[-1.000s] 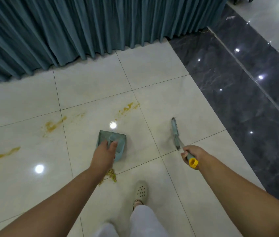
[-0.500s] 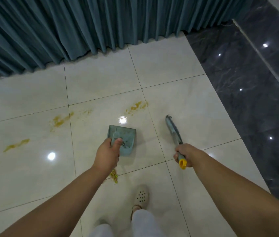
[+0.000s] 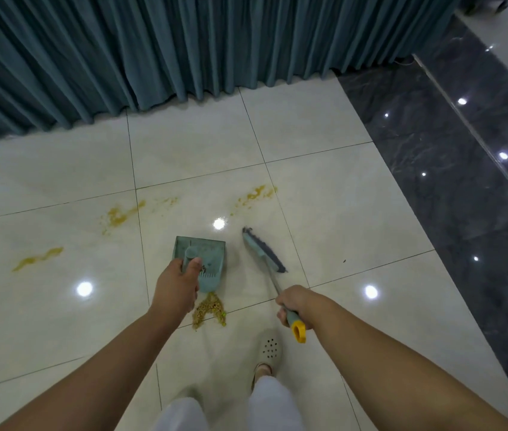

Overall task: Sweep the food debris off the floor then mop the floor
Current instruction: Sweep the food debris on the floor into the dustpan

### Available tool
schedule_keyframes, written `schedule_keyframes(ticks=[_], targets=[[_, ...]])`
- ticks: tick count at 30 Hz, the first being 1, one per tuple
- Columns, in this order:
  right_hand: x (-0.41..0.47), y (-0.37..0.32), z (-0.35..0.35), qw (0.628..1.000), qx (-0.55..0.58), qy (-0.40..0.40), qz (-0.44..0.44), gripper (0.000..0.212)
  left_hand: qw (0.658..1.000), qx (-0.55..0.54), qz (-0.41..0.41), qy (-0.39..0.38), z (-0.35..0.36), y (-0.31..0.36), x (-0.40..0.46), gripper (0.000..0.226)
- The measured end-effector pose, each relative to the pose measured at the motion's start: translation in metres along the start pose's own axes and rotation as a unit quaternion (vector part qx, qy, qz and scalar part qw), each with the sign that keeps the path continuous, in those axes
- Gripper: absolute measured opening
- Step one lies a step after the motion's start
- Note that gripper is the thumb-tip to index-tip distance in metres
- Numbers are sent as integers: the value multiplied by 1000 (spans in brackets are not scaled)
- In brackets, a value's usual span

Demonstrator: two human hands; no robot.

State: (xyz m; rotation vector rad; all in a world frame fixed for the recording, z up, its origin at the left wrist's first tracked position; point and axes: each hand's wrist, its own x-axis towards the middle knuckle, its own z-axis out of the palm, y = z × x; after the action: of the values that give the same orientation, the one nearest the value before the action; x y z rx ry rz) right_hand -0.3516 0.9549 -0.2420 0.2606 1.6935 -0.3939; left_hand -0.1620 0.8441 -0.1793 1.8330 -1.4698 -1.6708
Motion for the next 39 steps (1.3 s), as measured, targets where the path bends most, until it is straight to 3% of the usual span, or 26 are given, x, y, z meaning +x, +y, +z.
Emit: schedule_keyframes(ticks=[9, 19, 24, 28, 32, 39], targets=[[-38, 59, 112, 999, -41, -18, 8, 9, 999, 40, 18, 11, -100, -61, -13, 31], [-61, 110, 109, 996, 88, 4, -34, 13, 995, 92, 43, -5, -120, -89, -37, 33], [-56, 114, 70, 988, 131, 48, -64, 19, 994, 92, 51, -24, -90, -81, -48, 29], [-47, 113, 15, 982, 150, 86, -78, 10, 995, 84, 40, -38, -54, -73, -47, 33], [-30, 109, -53, 975, 154, 127, -96, 32, 992, 101, 49, -51, -7, -59, -50, 28], [-3, 103, -165, 960, 219, 155, -81, 41, 988, 124, 66, -65, 72, -44, -58, 31]])
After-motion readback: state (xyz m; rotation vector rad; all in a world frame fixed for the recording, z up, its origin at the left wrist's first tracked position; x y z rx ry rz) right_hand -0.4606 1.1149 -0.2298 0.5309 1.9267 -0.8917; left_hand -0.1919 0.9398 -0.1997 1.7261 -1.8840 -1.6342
